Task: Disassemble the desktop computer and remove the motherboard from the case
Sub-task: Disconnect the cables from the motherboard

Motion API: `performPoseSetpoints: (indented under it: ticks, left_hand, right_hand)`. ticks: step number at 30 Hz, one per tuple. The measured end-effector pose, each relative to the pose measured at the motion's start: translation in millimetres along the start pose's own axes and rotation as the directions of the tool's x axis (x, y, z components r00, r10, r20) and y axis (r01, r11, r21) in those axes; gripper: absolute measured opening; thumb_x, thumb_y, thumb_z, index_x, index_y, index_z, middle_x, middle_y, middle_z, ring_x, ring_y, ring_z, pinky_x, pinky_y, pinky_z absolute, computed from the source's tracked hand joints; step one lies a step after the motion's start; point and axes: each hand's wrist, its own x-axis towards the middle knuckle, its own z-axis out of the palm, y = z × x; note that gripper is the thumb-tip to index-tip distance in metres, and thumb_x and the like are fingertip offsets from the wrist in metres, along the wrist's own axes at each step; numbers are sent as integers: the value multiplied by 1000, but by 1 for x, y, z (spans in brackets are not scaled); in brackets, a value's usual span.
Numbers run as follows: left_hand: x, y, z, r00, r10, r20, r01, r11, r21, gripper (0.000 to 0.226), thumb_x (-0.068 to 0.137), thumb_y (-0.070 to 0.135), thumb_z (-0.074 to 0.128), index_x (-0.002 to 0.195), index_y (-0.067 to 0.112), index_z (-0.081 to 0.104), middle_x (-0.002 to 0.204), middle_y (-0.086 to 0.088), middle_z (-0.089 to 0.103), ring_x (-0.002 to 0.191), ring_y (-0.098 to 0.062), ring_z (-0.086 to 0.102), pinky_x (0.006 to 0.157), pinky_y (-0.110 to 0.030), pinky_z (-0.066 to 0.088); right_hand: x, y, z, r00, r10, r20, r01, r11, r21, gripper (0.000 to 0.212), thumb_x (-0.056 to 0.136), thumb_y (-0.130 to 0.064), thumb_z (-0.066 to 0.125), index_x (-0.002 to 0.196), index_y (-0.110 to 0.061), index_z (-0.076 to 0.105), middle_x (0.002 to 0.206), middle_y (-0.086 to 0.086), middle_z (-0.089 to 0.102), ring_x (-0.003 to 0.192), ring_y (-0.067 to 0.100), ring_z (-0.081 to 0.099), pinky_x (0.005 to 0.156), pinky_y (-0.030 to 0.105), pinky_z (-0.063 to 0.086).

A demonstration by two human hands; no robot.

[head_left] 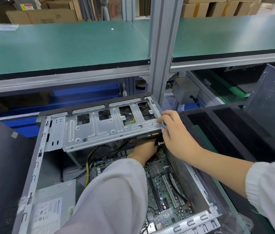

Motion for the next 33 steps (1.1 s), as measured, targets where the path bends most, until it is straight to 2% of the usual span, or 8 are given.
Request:
performPoseSetpoints:
  ticks: [4, 8, 11, 14, 18, 21, 26, 33]
  left_hand:
    - [-3, 0, 0, 994, 98, -55, -91, 989, 119, 43, 99, 22, 38, 142, 23, 33, 150, -7, 34, 136, -29, 32, 107, -35, 28]
    - [-11, 4, -1, 979, 157, -127, -147, 986, 82, 32, 100, 22, 39, 131, 19, 43, 137, -8, 46, 128, -30, 39, 96, -30, 31]
    - [-14, 6, -8, 984, -159, -84, 153, 985, -79, 35, 99, 36, 39, 133, 30, 43, 131, -1, 51, 120, -25, 47, 81, -26, 33]
    - [-20, 15, -24, 905, -412, 109, 399, 909, 123, 41, 101, 43, 38, 131, 18, 50, 111, -2, 58, 112, -22, 52, 70, -26, 34]
    - [-32, 19, -13, 984, -138, 111, 153, 979, -137, 15, 83, 23, 71, 90, 19, 59, 84, 1, 63, 78, -14, 58, 60, -19, 39]
    - [-36, 17, -2, 996, -84, 30, 89, 977, -192, 29, 77, 4, 70, 66, 21, 49, 64, 8, 51, 58, -5, 44, 51, -18, 36]
    - [-27, 23, 4, 994, -96, -60, 90, 993, -82, 32, 81, 17, 65, 58, 22, 43, 59, 3, 47, 67, -27, 51, 55, -31, 34]
    - [-27, 24, 9, 987, -119, -104, 113, 992, -62, 27, 80, 28, 66, 59, 27, 49, 61, 6, 52, 68, -25, 54, 57, -32, 40]
  right_hand:
    - [0, -2, -2, 1000, -8, -5, 8, 1000, -15, 29, 93, 1, 44, 120, -5, 52, 136, 6, 34, 120, 17, 41, 96, 15, 34]
    - [0, -2, -2, 1000, -20, -4, 20, 999, -29, 28, 92, 1, 44, 119, -4, 52, 136, 7, 34, 120, 18, 41, 98, 21, 37]
    - [0, -1, -1, 1000, -25, -13, 24, 999, -21, 28, 92, 2, 45, 118, -5, 52, 135, 7, 34, 119, 17, 41, 95, 15, 33]
    - [0, 0, 0, 1000, -26, -13, 26, 1000, -13, 28, 91, 3, 45, 117, -5, 52, 134, 7, 35, 119, 17, 41, 93, 16, 35]
    - [0, 2, 1, 999, -24, -20, 25, 1000, 13, 28, 90, 4, 45, 115, -5, 52, 133, 6, 35, 116, 19, 42, 92, 20, 37]
    - [0, 2, 0, 1000, -20, -24, 20, 1000, 17, 27, 90, 4, 45, 115, -5, 52, 132, 6, 36, 114, 19, 43, 90, 20, 39]
    - [-1, 1, 0, 1000, -1, -22, 1, 1000, 23, 27, 92, 2, 44, 117, -7, 51, 134, 5, 34, 116, 18, 41, 92, 22, 39]
    - [0, 0, -1, 1000, 11, -12, -10, 999, 52, 26, 92, 3, 43, 115, -5, 52, 134, 6, 34, 118, 21, 40, 94, 28, 40]
